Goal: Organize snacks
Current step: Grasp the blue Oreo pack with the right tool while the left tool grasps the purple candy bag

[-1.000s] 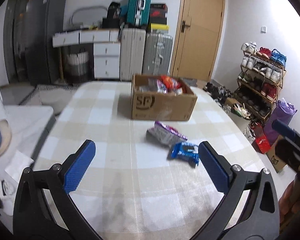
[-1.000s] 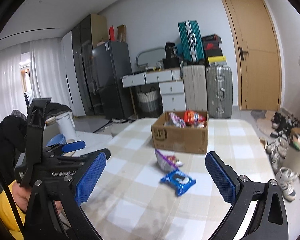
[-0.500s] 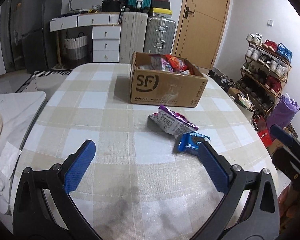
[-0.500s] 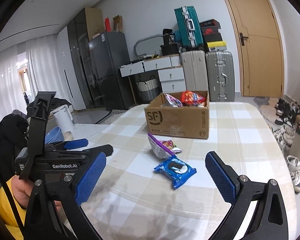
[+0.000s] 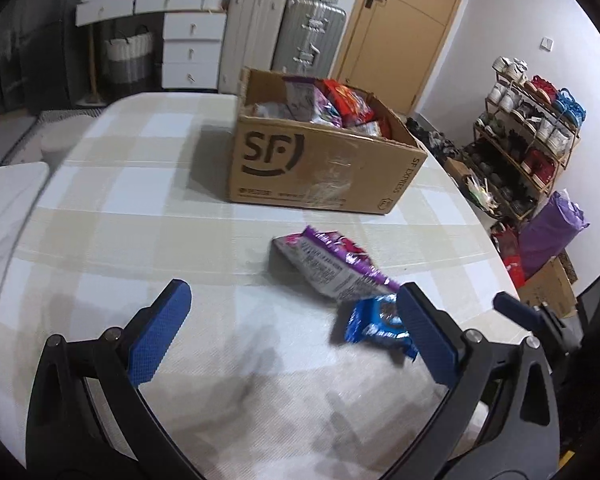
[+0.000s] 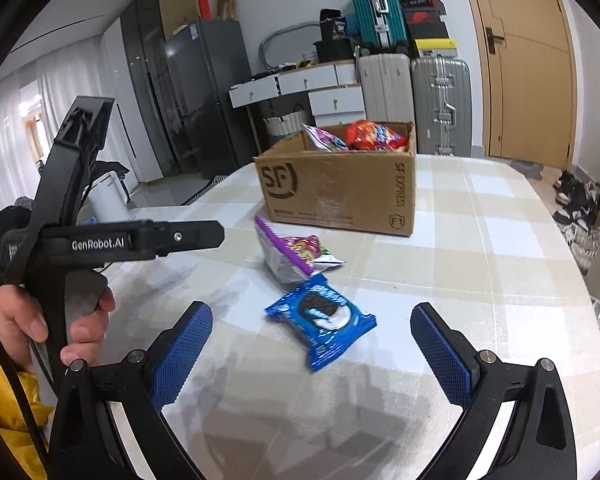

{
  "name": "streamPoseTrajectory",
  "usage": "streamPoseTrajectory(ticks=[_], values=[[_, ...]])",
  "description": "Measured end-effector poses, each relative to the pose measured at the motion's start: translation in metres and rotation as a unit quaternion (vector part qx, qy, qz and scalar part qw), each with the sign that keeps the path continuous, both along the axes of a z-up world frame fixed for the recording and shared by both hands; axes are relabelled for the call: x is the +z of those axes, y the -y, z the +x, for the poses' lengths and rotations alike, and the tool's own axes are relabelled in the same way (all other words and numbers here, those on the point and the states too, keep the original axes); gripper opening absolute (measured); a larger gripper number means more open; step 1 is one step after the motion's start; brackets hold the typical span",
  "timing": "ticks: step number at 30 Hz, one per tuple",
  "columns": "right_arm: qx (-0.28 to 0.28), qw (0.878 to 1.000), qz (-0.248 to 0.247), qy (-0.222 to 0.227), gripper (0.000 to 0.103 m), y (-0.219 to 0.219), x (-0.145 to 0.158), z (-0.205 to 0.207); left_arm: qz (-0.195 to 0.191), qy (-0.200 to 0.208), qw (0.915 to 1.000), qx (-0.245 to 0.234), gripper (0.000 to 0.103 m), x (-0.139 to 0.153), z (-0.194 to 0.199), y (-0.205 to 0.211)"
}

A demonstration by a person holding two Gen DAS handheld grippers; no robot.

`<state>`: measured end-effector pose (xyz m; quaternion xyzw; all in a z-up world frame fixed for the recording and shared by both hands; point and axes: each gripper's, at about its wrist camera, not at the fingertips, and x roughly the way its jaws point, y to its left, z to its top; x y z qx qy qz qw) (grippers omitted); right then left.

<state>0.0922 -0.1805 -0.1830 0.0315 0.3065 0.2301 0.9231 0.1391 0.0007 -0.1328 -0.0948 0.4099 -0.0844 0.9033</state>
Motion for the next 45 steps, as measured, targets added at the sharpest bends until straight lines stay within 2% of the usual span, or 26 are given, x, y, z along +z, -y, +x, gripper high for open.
streamPoseTrajectory(ticks=[6,10,12,15,18,23,26,27,28,30,32,35,37,39,41,45], values=[[0.006,1.000,0.000,-0.020,0.101,0.001,-0.015,0.020,-0.013,-0.037,0.9992,-0.008,0.103,-0.020,0.044,0.016],[0.015,0.999,-0.001,-0.040,0.101,-0.002,-0.025,0.033,-0.047,-0.075,0.9960,0.005,0.102,-0.035,0.076,0.018],[0.022,0.998,-0.003,-0.053,0.101,-0.003,-0.031,0.042,-0.053,-0.089,0.9946,0.003,0.102,-0.044,0.089,0.020],[0.030,0.997,-0.008,-0.068,0.101,-0.005,-0.037,0.055,-0.052,-0.104,0.9932,-0.005,0.096,-0.055,0.101,0.026],[0.036,0.996,-0.010,-0.082,0.101,-0.007,-0.043,0.066,-0.073,-0.118,0.9903,-0.012,0.086,-0.065,0.112,0.027],[0.057,0.994,-0.013,-0.096,0.101,-0.014,-0.048,0.073,-0.112,-0.117,0.9865,-0.021,0.070,-0.071,0.121,0.028],[0.066,0.993,-0.019,-0.098,0.101,-0.020,-0.049,0.077,-0.119,-0.119,0.9853,-0.029,0.059,-0.072,0.126,0.033],[0.068,0.992,-0.022,-0.099,0.098,-0.023,-0.049,0.078,-0.124,-0.120,0.9846,-0.030,0.055,-0.071,0.128,0.033],[0.072,0.992,-0.026,-0.102,0.089,-0.026,-0.051,0.080,-0.129,-0.120,0.9839,-0.029,0.050,-0.071,0.129,0.033],[0.072,0.991,-0.040,-0.110,0.078,-0.031,-0.054,0.082,-0.131,-0.123,0.9835,-0.023,0.047,-0.073,0.131,0.032],[0.071,0.990,-0.044,-0.109,0.076,-0.033,-0.054,0.082,-0.153,-0.126,0.9799,-0.019,0.045,-0.076,0.130,0.026],[0.070,0.990,-0.050,-0.109,0.073,-0.034,-0.054,0.083,-0.167,-0.125,0.9780,-0.008,0.043,-0.080,0.127,0.020],[0.067,0.990,-0.058,-0.109,0.057,-0.036,-0.053,0.084,-0.175,-0.124,0.9768,0.001,0.041,-0.081,0.124,0.011],[0.070,0.990,-0.060,-0.110,0.051,-0.039,-0.052,0.084,-0.182,-0.124,0.9754,0.009,0.040,-0.082,0.122,0.005],[0.071,0.989,-0.069,-0.108,0.047,-0.044,-0.052,0.081,-0.185,-0.123,0.9749,0.015,0.039,-0.080,0.121,0.000],[0.063,0.990,-0.083,-0.100,0.046,-0.052,-0.052,0.075,-0.188,-0.118,0.9748,0.021,0.038,-0.078,0.115,-0.003]])
